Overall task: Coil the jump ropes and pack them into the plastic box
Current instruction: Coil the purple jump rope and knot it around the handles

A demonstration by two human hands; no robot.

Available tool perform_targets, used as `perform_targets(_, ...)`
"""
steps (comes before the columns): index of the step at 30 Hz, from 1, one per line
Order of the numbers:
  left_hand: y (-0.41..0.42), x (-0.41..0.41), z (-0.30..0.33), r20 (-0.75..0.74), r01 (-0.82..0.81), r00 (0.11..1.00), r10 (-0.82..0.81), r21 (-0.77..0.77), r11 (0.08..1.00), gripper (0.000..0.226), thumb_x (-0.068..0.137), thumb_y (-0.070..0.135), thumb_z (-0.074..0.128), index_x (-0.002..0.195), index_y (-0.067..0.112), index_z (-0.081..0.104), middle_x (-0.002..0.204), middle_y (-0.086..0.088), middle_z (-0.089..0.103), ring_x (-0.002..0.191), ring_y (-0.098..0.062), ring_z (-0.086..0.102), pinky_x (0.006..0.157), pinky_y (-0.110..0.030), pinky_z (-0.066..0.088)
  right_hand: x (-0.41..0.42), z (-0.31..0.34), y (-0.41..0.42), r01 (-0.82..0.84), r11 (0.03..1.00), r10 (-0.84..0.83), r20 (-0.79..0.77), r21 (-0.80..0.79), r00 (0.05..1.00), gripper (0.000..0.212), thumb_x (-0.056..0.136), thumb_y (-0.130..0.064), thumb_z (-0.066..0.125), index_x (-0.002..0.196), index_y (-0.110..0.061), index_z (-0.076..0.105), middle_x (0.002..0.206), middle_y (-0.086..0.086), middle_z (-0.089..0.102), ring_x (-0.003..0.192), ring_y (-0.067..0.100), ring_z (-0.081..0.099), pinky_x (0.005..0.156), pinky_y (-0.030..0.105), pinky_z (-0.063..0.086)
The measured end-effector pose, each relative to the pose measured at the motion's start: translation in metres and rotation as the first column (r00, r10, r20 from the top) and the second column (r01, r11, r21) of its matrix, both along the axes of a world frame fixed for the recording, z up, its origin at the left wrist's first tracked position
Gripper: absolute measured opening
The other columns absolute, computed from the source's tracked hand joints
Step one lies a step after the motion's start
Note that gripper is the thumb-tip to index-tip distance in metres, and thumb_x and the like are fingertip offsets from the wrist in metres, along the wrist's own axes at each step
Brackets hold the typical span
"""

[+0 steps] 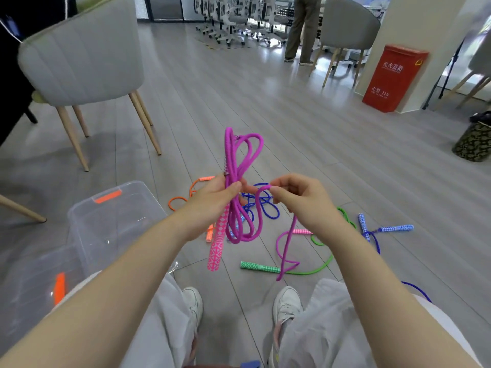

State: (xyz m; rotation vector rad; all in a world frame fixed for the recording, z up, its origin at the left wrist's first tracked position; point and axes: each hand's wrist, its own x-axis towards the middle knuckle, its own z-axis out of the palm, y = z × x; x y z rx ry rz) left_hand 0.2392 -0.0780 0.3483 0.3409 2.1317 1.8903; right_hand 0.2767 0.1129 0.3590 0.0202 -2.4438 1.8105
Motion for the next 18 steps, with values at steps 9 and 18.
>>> perform_targets(9,0.009,0.010,-0.001,-0.037,0.159,0.986,-0.160,-0.030,0.987,0.021,0.101,0.018,0.044,0.112,0.029,0.057,0.087,0.025,0.071,0.091,0.006,0.065,0.076,-0.013,0.050,0.001,-0.010,-0.013,-0.059,0.998,0.062,-0.090,0.032,0.994,0.007,0.087,-0.008,0.068,0.089,-0.012,0.074,0.081,0.006,0.075,0.077,0.009,0.072,0.070,0.017,0.053)
perform_targets(18,0.008,0.011,-0.008,-0.002,0.216,0.976,-0.219,-0.154,0.964,0.015,0.102,0.021,0.043,0.093,0.019,0.055,0.083,0.005,0.059,0.072,0.006,0.062,0.071,-0.014,0.047,-0.003,-0.024,-0.012,0.044,0.941,0.002,-0.136,0.336,0.991,0.002,0.086,-0.019,0.070,0.086,-0.018,0.071,0.068,-0.015,0.059,0.060,-0.004,0.053,0.057,0.010,0.038)
